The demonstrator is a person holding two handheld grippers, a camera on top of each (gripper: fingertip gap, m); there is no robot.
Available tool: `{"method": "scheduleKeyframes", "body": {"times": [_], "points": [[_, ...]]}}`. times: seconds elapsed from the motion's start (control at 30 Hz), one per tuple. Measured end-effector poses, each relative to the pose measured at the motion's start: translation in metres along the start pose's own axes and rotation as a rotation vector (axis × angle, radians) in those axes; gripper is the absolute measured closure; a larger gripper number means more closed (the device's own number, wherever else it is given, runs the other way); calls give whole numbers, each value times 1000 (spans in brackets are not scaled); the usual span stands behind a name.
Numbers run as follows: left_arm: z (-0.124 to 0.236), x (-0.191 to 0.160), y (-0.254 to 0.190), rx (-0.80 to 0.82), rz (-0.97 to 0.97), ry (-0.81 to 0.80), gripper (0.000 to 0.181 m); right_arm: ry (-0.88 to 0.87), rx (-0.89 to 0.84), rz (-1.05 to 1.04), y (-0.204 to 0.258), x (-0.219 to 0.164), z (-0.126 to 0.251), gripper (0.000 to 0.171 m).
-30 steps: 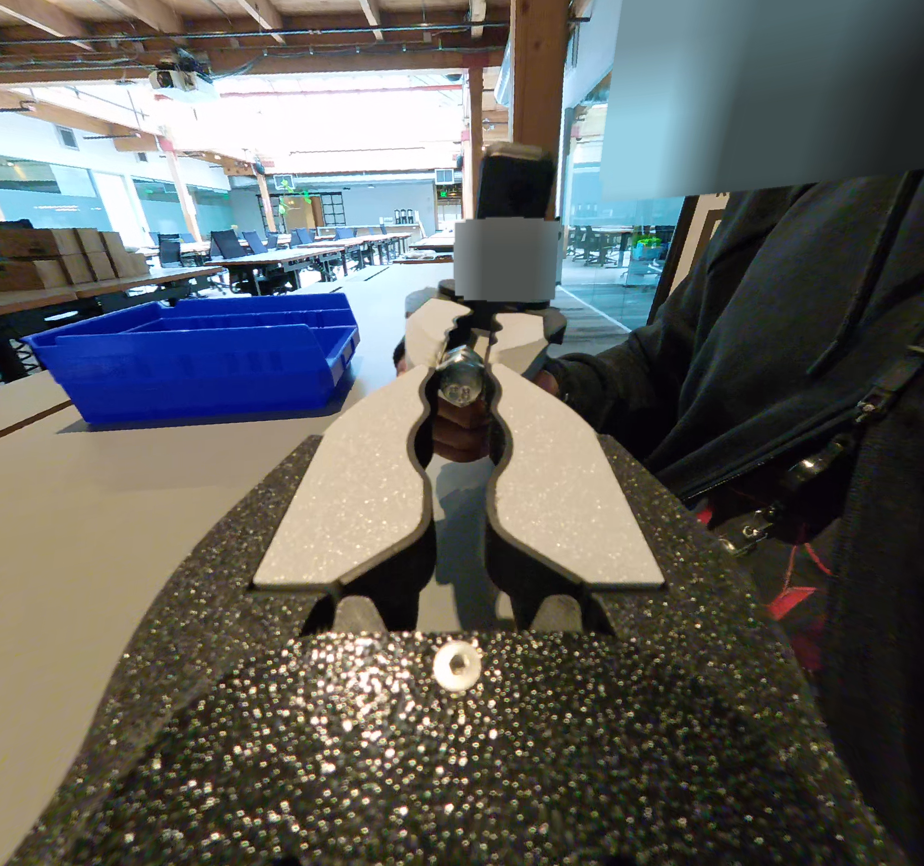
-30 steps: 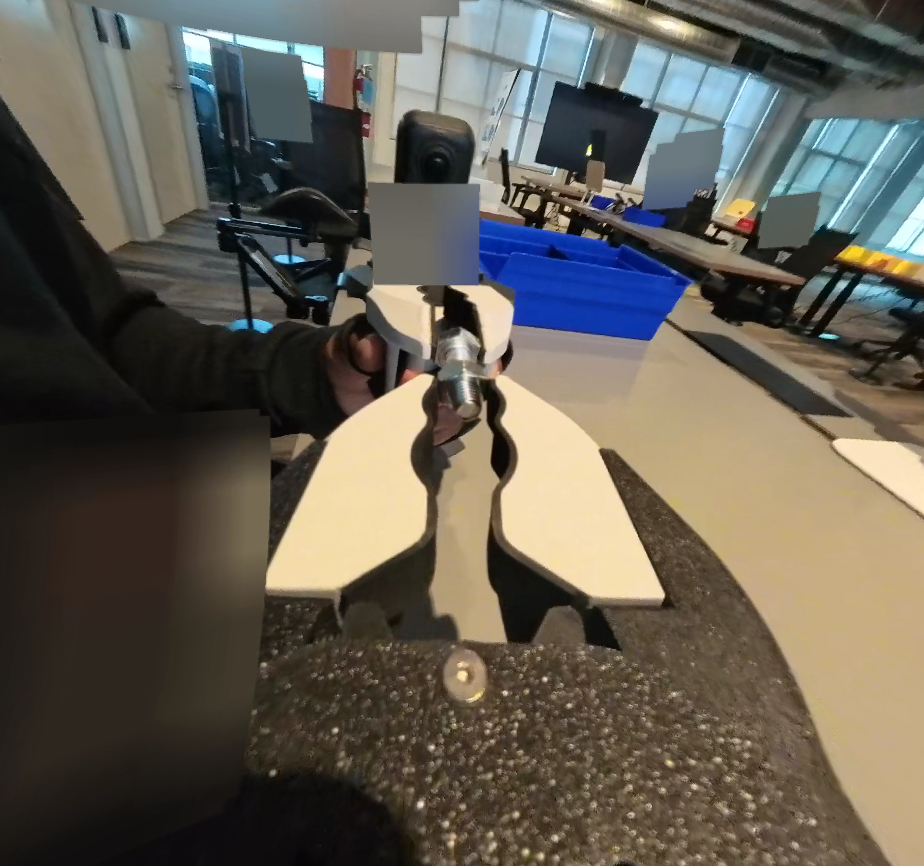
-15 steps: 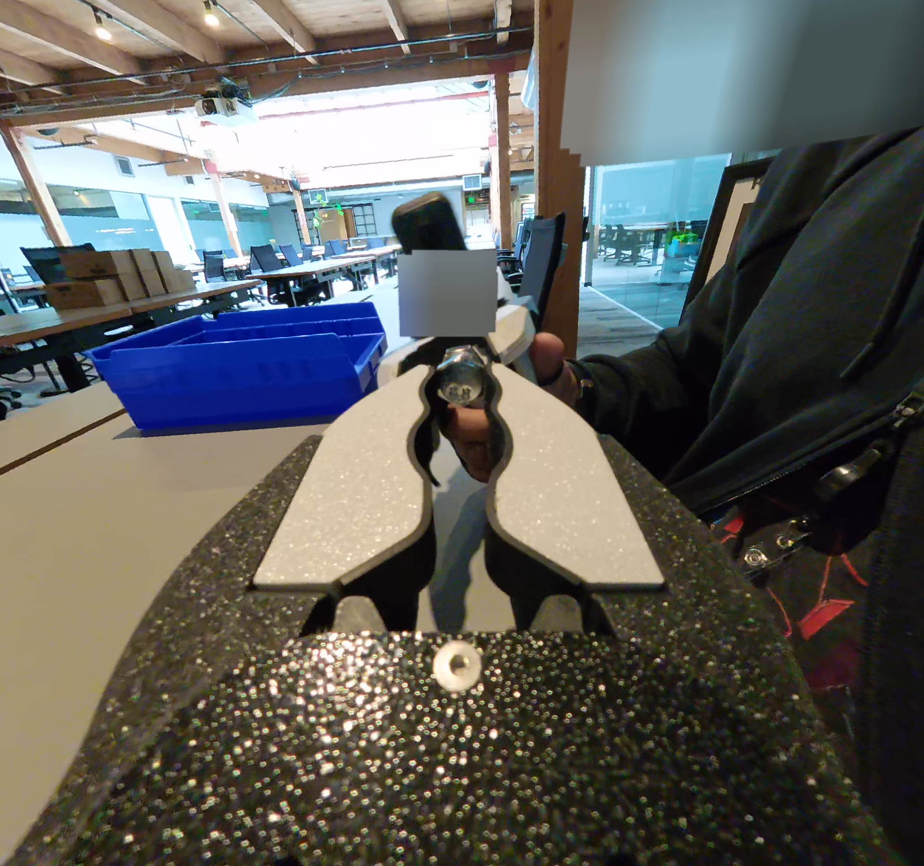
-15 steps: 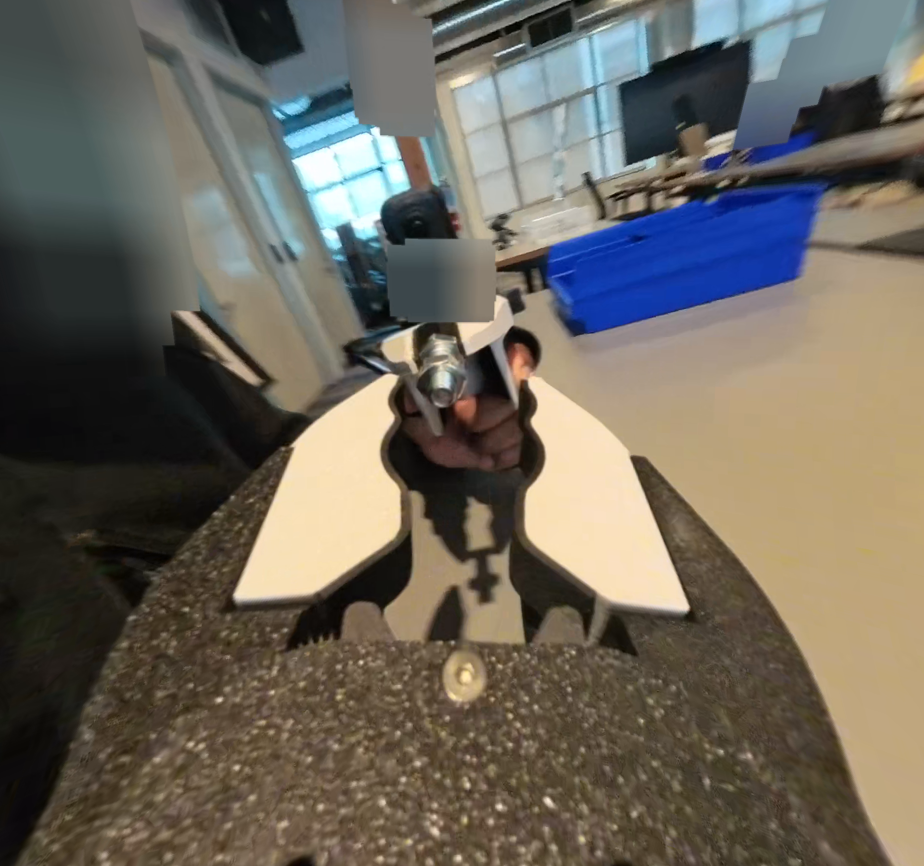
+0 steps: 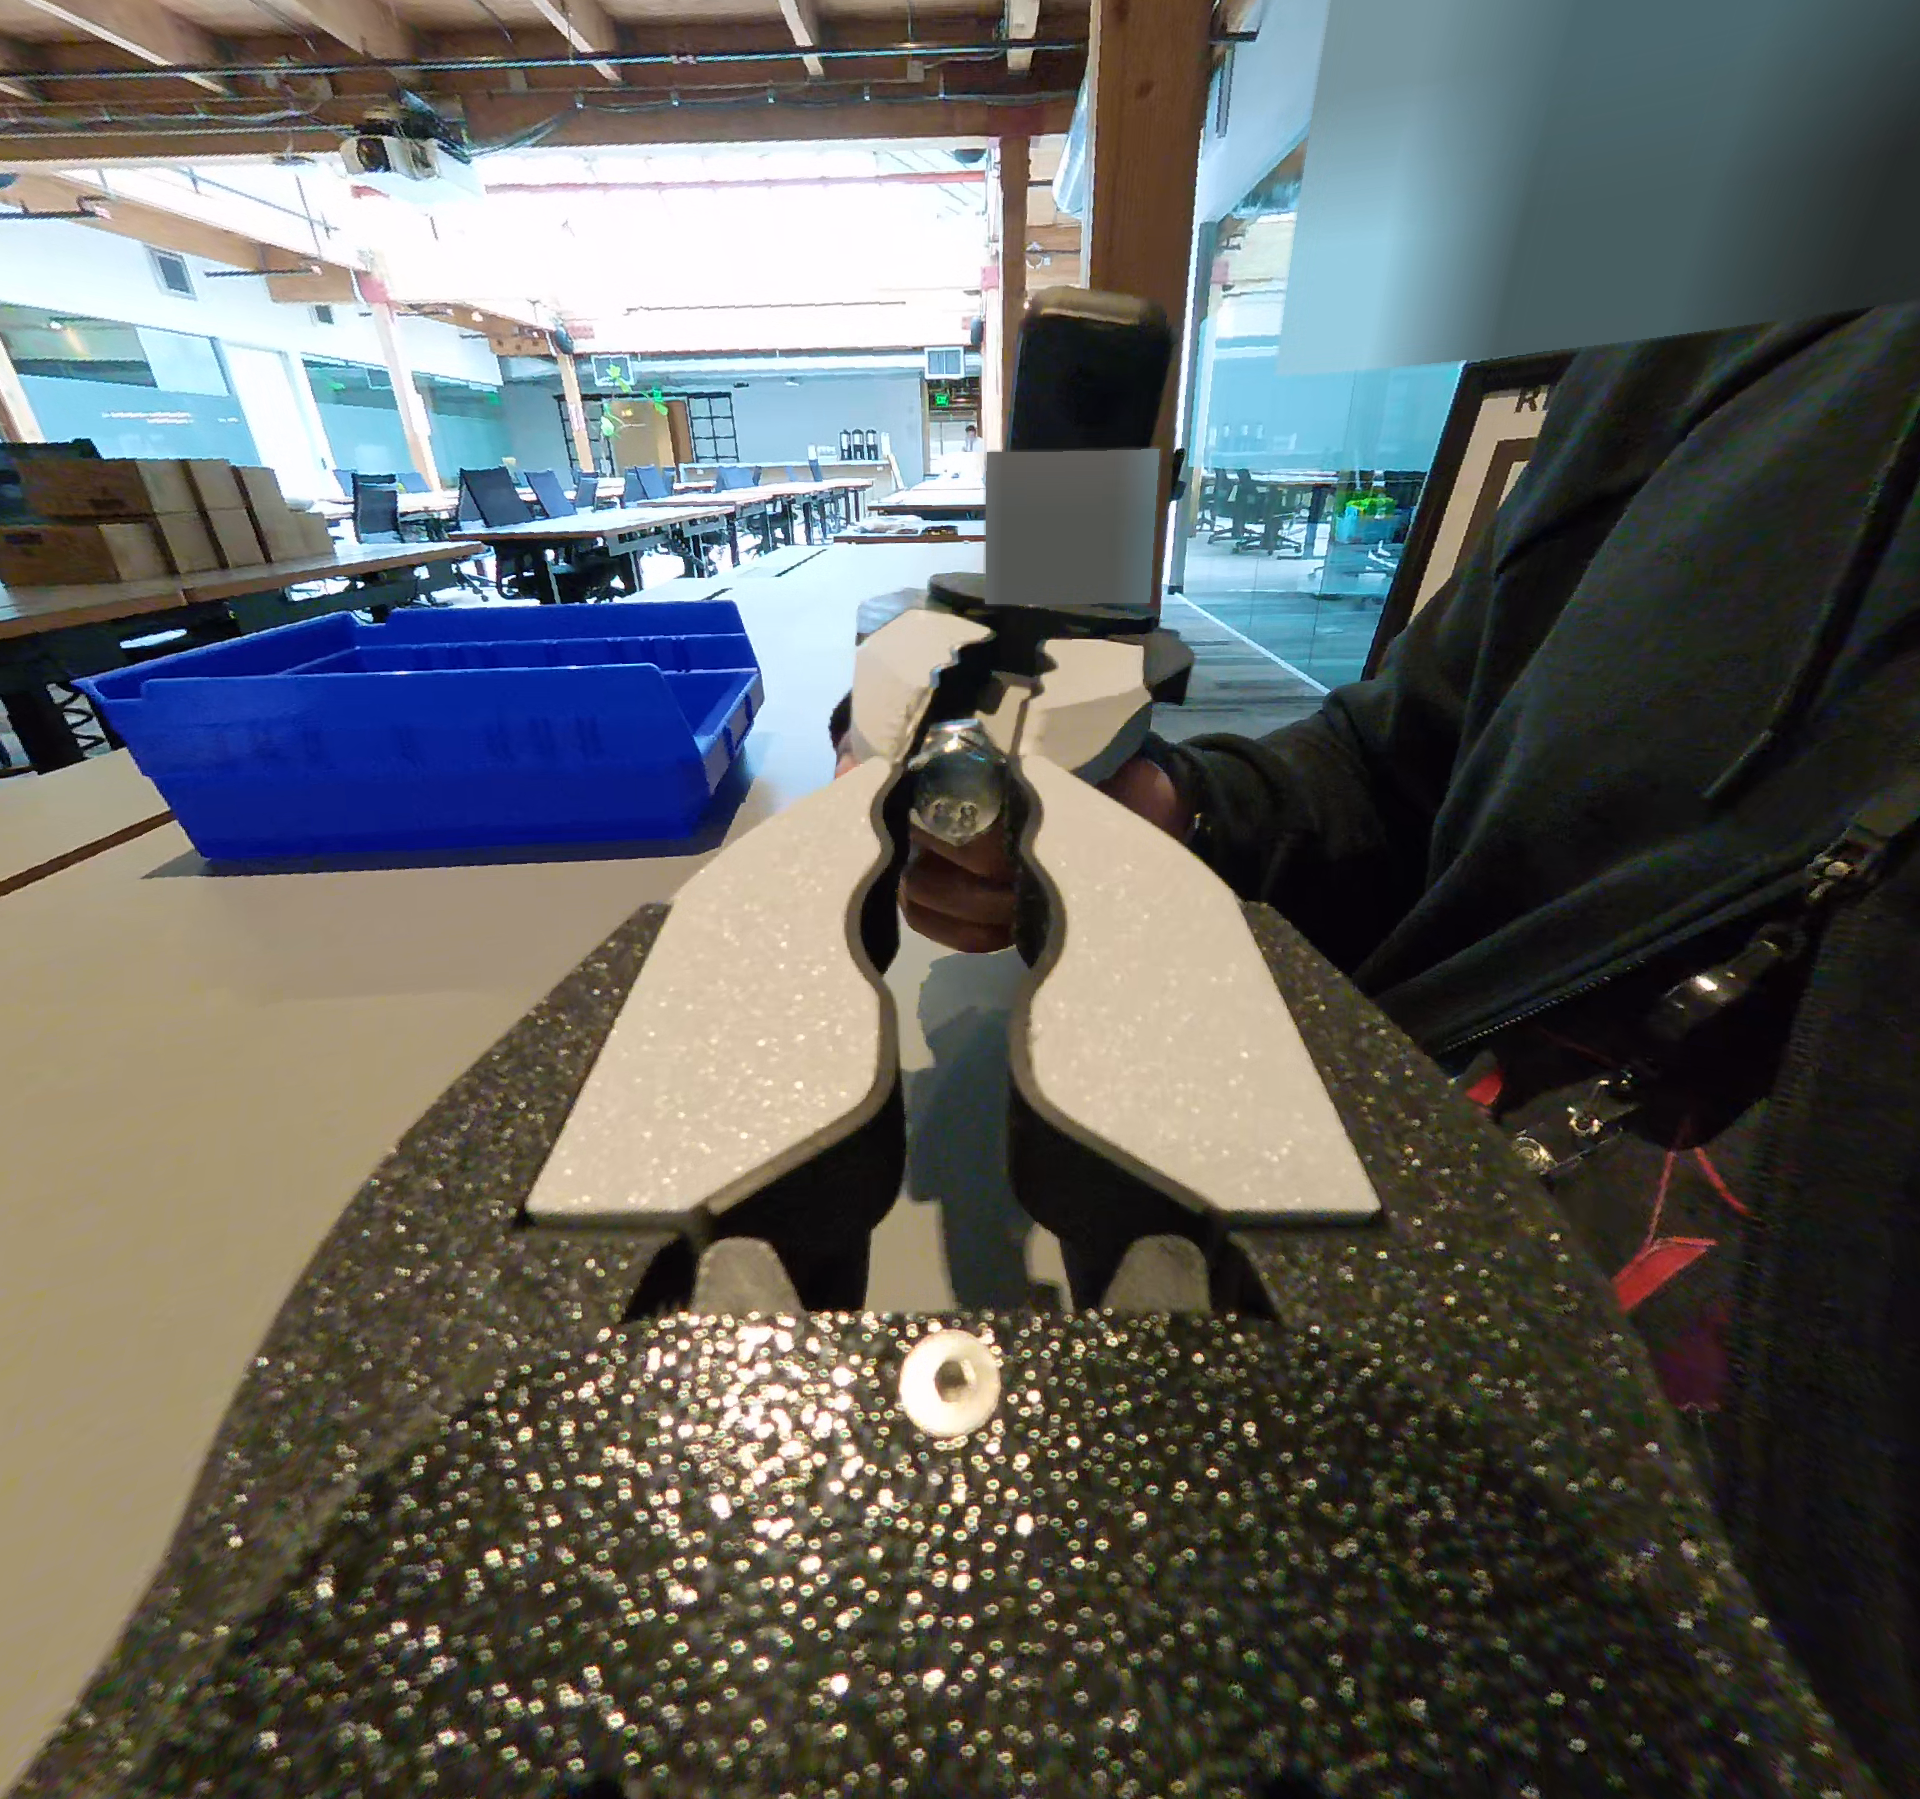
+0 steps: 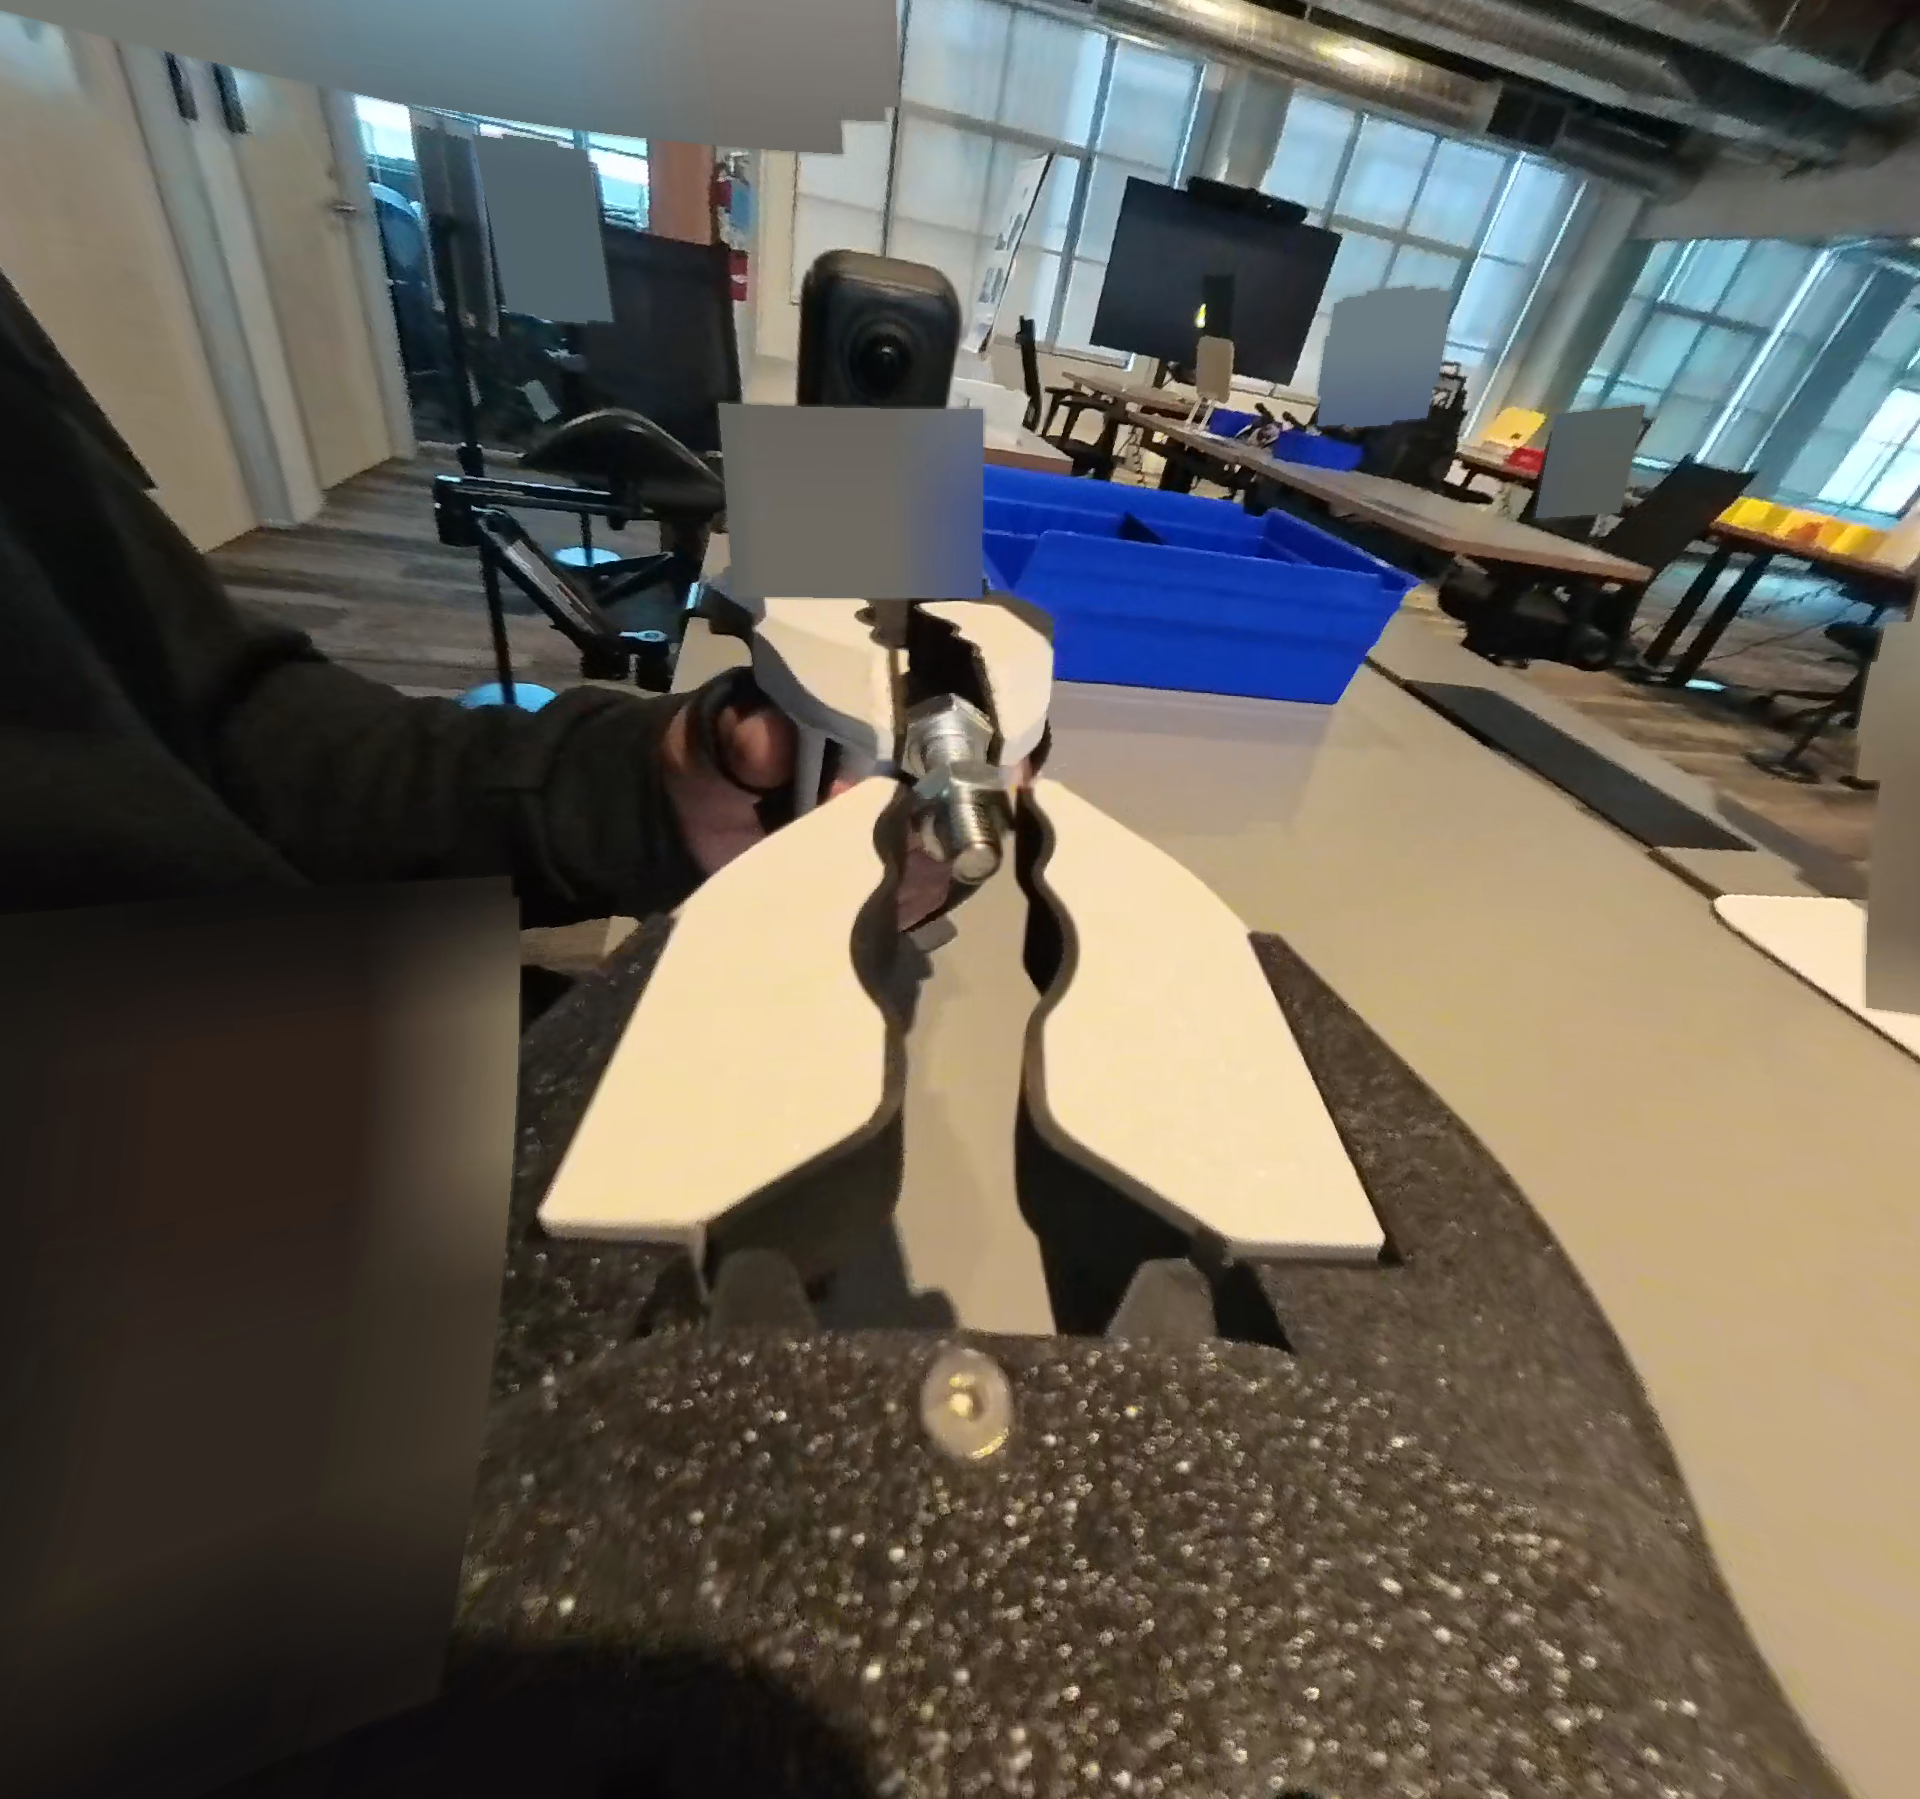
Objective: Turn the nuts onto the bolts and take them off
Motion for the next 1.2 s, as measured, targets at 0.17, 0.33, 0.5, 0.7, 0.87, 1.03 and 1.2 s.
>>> {"method": "scheduleKeyframes", "body": {"times": [0.17, 0.33, 0.5, 0.7, 0.87, 1.03, 1.2], "points": [[0, 1, -2, 13, -35, 4, 165, -6, 108, -225, -7, -1, -1, 152], [-1, 3, -6, 18, -92, 8, 165, -85, 383, -703, -18, -13, -5, 152], [1, 3, -3, 32, -62, -10, 165, -135, 335, -612, -20, -15, -3, 145], [5, 3, 2, 14, 10, -50, 165, -57, 24, -122, -12, 0, 7, 138], [5, 2, 3, -10, 50, -55, 164, 33, -80, 136, 3, 2, 1, 138], [2, 1, 3, -26, 53, -37, 165, 60, -116, 204, 10, 1, -3, 147], [2, 1, 1, -12, 15, -21, 165, 68, -34, 15, 4, 2, -2, 153]]}}
Point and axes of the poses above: each gripper's, where its closed fingertips meet, z back along the fingers, x out of its top, y = z × x across the jaws, the point moved 9 cm from there along z, back along the fingers, and after that the axes turned 3 degrees about y, right-handed, at the moved point
